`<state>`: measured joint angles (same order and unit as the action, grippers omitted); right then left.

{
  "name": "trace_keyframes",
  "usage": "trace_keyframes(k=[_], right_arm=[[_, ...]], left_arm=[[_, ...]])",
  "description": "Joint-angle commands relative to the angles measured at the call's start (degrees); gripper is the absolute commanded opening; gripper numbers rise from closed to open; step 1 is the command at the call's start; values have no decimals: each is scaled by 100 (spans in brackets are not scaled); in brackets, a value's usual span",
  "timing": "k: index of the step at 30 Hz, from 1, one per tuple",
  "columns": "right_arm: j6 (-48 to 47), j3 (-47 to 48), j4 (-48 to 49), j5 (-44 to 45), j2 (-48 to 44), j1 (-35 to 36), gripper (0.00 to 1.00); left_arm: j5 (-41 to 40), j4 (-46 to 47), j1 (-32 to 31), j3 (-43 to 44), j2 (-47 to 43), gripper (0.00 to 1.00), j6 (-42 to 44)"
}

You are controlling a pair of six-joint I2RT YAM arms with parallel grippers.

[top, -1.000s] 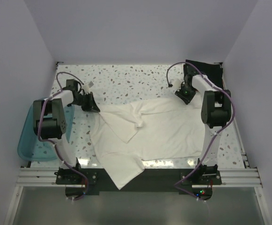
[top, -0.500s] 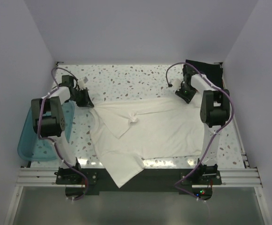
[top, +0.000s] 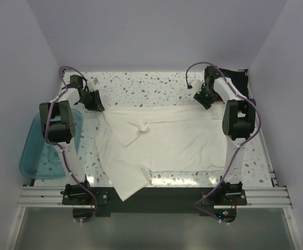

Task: Fold and stack the t-shirts
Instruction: Fold the tshirt

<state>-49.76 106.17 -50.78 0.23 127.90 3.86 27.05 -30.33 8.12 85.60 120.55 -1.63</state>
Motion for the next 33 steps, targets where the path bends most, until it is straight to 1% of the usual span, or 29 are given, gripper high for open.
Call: trace_keyframes(k=[1, 3, 4, 5, 6, 7, 10, 12, 13, 15, 18, 19, 20, 23, 26, 33], right_arm=[[194, 650, -475, -479, -80, -43, 51], [195, 756, -764, -602, -185, -43, 51], [168, 739, -845, -673, -334, -52, 51], [133, 591, -898, -769, -440, -43, 51], [37, 485, -985, -779, -519, -43, 51], [-16, 379, -1056, -770, -642, -43, 51], [-166, 80, -1372, -700, -678, -43, 50], [-61, -166, -1329, -612, -705, -43, 50], [-8, -245, -1250, -577, -713, -43, 50], [106, -517, -952, -472, -748, -43, 50], [186, -676, -723, -375, -749, -43, 50], [168, -711, -688, -348, -749, -52, 50], [142, -738, -618, -313, -740, -43, 49], [-7, -835, -529, -155, -740, -43, 49], [-148, -949, -450, -41, -757, -60, 48], [-350, -888, -538, -41, -872, -60, 48]], left_arm=[[-244, -201, 23, 843, 214, 34, 522], [-95, -298, 32, 1045, 92, 39, 663], [-7, -455, 23, 1090, -65, 49, 907], [124, -500, 23, 1099, -163, 53, 1014], [125, -544, 23, 1082, -277, 57, 1085], [143, -675, 23, 1055, -478, 58, 1242], [82, -782, 14, 766, -953, 60, 1568], [195, -930, -21, 520, -1199, 61, 1979], [283, -1157, -47, 449, -1253, 59, 2147], [371, -1396, -257, 178, -1402, 57, 2560], [407, -1467, -688, -367, -1639, 56, 2834], [372, -1459, -985, -499, -1692, 56, 2887], [371, -1493, -1136, -718, -1728, 56, 2948], [336, -1266, -1593, -1140, -1912, 57, 2897], [293, -1028, -2006, -1291, -2009, 58, 2773], [64, -536, -2754, -1213, -2062, 63, 2606]])
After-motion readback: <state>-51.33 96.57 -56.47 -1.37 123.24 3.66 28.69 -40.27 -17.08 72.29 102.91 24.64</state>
